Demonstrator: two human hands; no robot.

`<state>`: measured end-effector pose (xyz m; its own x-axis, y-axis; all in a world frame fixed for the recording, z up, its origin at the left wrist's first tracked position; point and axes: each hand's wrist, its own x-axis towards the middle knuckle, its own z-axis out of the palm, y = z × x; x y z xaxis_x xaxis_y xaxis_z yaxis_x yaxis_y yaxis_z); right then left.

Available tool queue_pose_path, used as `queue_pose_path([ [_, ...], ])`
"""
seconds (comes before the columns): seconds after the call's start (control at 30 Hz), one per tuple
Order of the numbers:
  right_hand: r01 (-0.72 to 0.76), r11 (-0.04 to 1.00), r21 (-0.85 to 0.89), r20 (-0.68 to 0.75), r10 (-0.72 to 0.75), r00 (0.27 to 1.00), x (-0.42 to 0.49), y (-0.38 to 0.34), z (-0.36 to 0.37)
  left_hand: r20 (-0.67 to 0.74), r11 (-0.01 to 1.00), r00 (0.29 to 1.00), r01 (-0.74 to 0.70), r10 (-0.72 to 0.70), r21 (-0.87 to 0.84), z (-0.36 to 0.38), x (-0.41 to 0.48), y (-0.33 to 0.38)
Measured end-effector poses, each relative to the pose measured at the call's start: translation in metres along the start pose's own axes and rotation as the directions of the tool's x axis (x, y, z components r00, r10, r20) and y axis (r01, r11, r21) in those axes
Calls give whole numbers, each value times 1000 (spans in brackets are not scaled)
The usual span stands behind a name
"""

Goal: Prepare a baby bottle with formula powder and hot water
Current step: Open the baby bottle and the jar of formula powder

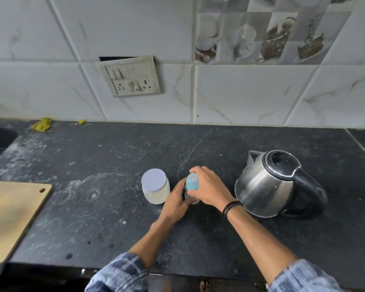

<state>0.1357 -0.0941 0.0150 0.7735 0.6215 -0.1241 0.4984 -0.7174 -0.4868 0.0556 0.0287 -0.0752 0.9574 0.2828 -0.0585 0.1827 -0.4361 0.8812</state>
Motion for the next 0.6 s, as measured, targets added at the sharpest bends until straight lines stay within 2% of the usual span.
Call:
queue_pose_path([
  [0.27, -15, 972, -236, -68, -1, 998, 1, -18, 6, -11, 999, 1000, -14, 14, -48, 2, -3, -3],
  [0.6, 20, 981, -193, -27, -26, 999, 3, -16, 5, -12, 999, 1000, -23, 23, -28, 4, 2, -13],
])
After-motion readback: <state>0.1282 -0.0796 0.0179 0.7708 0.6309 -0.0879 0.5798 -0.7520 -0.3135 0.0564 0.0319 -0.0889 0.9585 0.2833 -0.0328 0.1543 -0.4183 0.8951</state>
